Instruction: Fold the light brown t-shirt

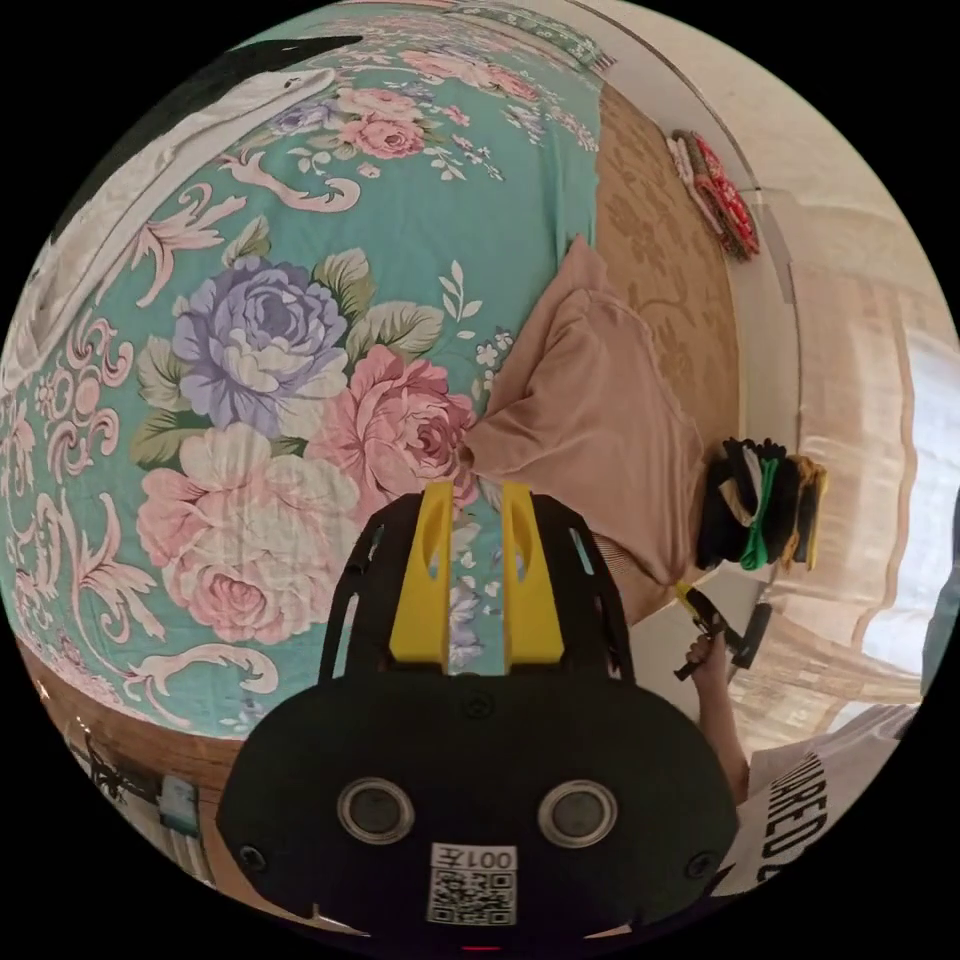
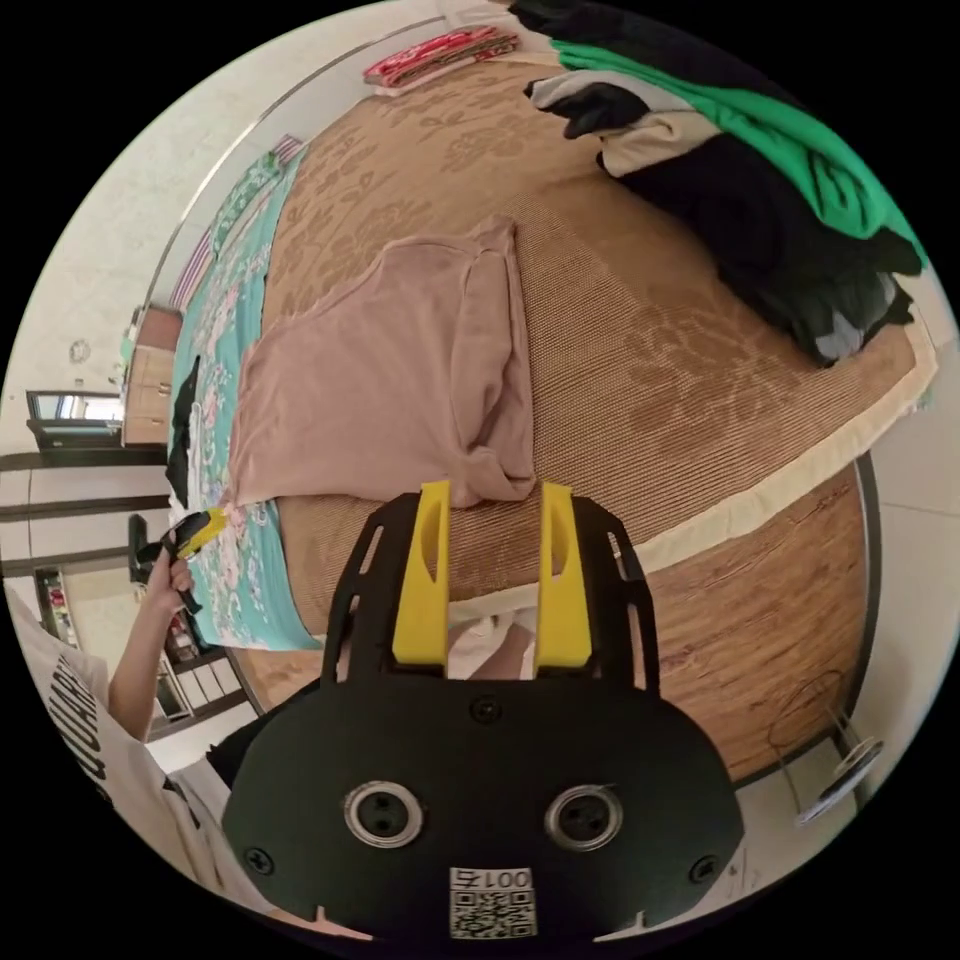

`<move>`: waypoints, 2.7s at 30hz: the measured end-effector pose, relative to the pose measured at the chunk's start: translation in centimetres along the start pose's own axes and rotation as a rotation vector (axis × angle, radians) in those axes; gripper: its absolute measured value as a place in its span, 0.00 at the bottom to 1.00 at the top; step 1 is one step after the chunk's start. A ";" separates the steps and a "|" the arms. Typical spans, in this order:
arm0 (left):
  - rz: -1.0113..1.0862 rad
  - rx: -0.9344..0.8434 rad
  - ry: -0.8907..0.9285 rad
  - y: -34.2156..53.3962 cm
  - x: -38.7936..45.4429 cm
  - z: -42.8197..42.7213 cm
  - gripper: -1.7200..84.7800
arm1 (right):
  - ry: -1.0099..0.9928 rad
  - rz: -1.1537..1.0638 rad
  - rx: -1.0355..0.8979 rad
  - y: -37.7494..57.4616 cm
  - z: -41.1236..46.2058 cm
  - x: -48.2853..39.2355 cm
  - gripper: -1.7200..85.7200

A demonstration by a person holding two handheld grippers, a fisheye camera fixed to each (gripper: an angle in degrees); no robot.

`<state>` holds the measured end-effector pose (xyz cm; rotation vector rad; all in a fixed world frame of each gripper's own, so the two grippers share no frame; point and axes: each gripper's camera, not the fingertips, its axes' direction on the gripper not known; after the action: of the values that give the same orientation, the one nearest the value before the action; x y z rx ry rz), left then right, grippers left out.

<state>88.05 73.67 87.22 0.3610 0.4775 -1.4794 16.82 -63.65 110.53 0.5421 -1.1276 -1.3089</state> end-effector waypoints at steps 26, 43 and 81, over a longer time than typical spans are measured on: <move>-0.126 0.287 0.356 5.7 -1.0 -0.8 0.01 | -0.150 0.068 0.067 -2.6 -5.4 3.8 0.05; 0.172 0.490 0.563 -3.7 17.1 -2.4 0.01 | -0.040 -0.344 0.459 -19.2 -22.5 -3.3 0.03; 1.365 -0.095 -0.659 40.0 55.2 44.6 0.12 | 0.057 -0.588 -0.137 -18.1 -1.2 -1.8 0.19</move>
<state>133.14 6.26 94.69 0.0437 -0.2509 -0.1778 9.56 -66.68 94.08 0.8410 -0.8484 -1.8458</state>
